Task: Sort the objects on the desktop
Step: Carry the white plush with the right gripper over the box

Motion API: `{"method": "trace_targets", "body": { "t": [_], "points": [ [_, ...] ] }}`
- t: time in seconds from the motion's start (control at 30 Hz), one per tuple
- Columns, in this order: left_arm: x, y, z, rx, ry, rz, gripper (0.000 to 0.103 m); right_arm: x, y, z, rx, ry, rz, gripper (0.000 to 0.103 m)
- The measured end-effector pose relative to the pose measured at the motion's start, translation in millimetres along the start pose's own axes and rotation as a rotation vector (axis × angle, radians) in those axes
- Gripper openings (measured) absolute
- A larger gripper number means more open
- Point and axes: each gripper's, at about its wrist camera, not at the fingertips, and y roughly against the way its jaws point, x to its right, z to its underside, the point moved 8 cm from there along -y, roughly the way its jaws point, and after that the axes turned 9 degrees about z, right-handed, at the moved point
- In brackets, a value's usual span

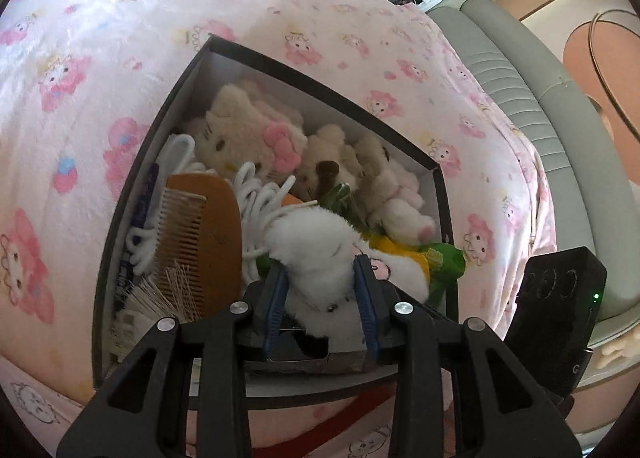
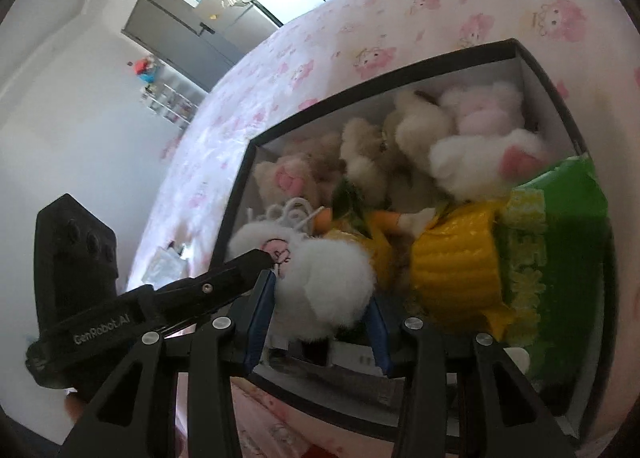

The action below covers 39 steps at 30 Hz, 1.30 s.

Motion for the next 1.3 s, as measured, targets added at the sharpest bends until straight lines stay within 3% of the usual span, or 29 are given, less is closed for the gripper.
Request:
{"method": "trace_targets", "body": {
  "t": [0.2,0.3,0.37,0.5,0.57,0.67,0.7,0.77,0.83,1.03,1.1,1.13,1.2,1.3],
  "points": [
    [-6,5,4,0.006,0.024,-0.006,0.033,-11,5,6,0.046,0.083,0.033,0.038],
    [-3,4,6,0.000,0.095,0.081,0.029,-17,16,4,0.103,0.102,0.022,0.038],
    [8,4,6,-0.005,0.087,0.120,0.029,-16,31,-3,0.171,0.097,0.032,0.038],
    [31,6,6,-0.028,0.065,0.201,0.029,-7,61,-11,0.246,0.054,-0.027,0.038],
    [30,2,7,-0.049,0.076,0.205,0.029,2,60,-10,0.214,0.048,-0.005,0.038],
    [19,-16,11,-0.097,0.077,0.112,0.029,22,35,-3,0.093,0.009,0.103,0.038],
    [14,-22,15,-0.120,0.072,0.084,0.034,29,27,0,0.053,-0.012,0.127,0.038],
    [9,-23,17,-0.123,0.079,0.062,0.052,35,23,0,0.030,-0.064,0.086,0.038],
    [5,-19,17,-0.122,0.079,0.047,0.057,36,25,-3,0.035,-0.083,0.057,0.038],
    [12,9,2,-0.028,0.027,0.065,0.053,25,46,-15,0.172,-0.033,0.072,0.038],
    [20,15,0,-0.006,-0.013,0.074,0.044,20,50,-20,0.217,-0.015,0.079,0.038],
    [23,14,2,-0.007,-0.034,0.068,0.035,18,50,-20,0.226,-0.007,0.086,0.038],
    [26,6,4,-0.029,-0.064,0.042,0.025,18,43,-19,0.205,0.012,0.125,0.038],
    [18,-8,9,-0.068,-0.059,0.019,0.024,29,25,-11,0.139,0.044,0.243,0.038]
  ]
}}
